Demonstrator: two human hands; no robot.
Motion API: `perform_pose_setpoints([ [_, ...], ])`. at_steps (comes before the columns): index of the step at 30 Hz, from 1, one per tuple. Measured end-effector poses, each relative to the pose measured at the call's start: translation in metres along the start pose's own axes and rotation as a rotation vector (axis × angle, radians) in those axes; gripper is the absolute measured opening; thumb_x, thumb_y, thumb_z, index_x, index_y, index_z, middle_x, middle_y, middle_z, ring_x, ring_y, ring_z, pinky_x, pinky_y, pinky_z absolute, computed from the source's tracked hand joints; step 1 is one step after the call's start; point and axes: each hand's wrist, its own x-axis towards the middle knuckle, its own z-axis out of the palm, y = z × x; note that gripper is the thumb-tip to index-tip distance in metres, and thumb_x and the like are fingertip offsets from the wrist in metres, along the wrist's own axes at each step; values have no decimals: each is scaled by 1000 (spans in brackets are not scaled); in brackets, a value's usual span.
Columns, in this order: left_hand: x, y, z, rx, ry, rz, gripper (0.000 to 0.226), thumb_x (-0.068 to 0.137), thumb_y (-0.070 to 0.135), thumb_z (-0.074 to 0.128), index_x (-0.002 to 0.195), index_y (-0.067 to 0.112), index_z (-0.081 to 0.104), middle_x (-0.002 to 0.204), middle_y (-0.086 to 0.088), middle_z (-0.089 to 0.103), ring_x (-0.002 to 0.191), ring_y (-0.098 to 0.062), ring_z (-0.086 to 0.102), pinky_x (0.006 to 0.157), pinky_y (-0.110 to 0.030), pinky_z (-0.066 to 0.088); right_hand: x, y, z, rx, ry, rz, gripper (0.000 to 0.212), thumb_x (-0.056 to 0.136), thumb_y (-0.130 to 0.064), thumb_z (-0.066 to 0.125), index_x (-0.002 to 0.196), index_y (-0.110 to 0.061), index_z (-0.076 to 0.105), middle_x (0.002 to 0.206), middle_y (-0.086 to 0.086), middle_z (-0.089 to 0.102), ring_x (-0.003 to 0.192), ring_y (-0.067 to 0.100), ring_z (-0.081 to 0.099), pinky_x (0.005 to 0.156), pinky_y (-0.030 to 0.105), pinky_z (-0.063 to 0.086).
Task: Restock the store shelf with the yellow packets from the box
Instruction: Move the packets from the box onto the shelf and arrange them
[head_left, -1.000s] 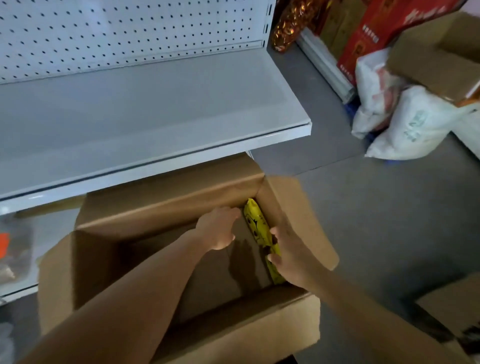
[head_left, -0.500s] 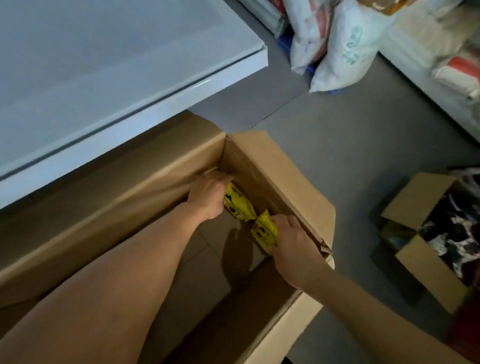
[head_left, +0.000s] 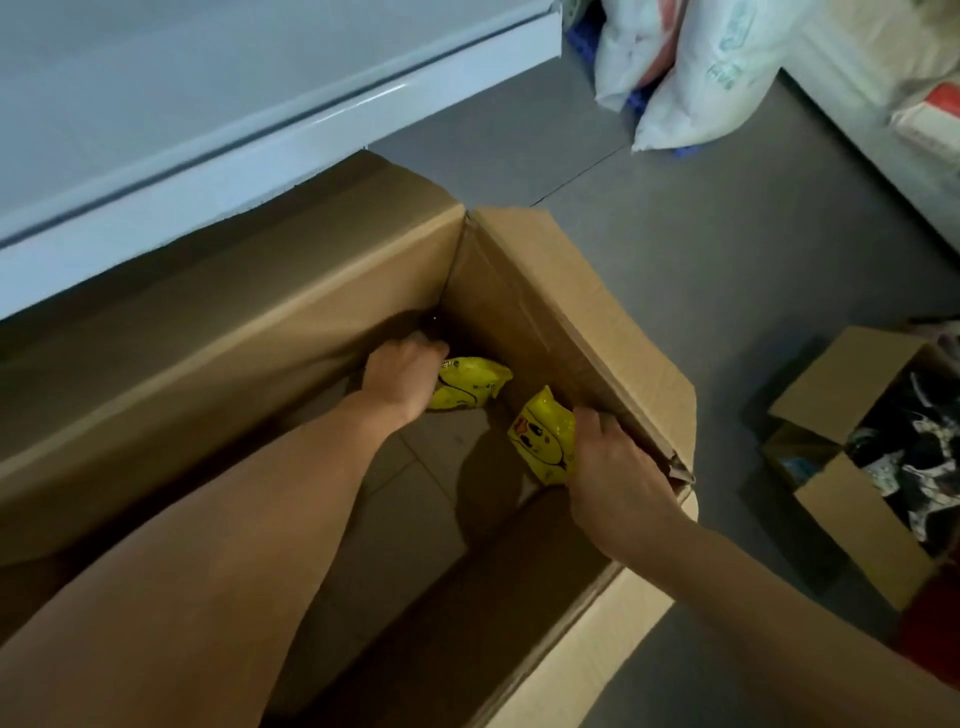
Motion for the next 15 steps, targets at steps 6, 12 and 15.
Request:
perform_pose_setpoints([
  [6, -64, -40, -1, -454, -22, -399, 41, 88, 28, 63, 124, 15, 48, 120, -14, 61, 112, -34, 57, 89, -41, 48, 13, -15, 4, -156, -74, 63, 46, 91, -10, 51, 132, -8, 30, 129, 13, 46, 120, 29, 49, 93, 39, 45],
  [12, -118, -72, 7, -707, -6, -578, 58, 88, 26, 64, 139, 10, 40, 138, -13, 49, 128, -28, 46, 103, -37, 39, 40, -27, 16, -353, -151, 3, 42, 92, -8, 51, 132, -9, 39, 126, 13, 50, 119, 31, 51, 92, 39, 46],
  [15, -139, -83, 14, -770, -13, -660, 59, 88, 26, 64, 140, 10, 39, 137, -14, 49, 125, -28, 48, 100, -36, 40, 50, -41, 22, -412, -80, -93, 32, 93, -6, 51, 124, -9, 51, 118, 12, 55, 111, 30, 56, 85, 37, 49],
])
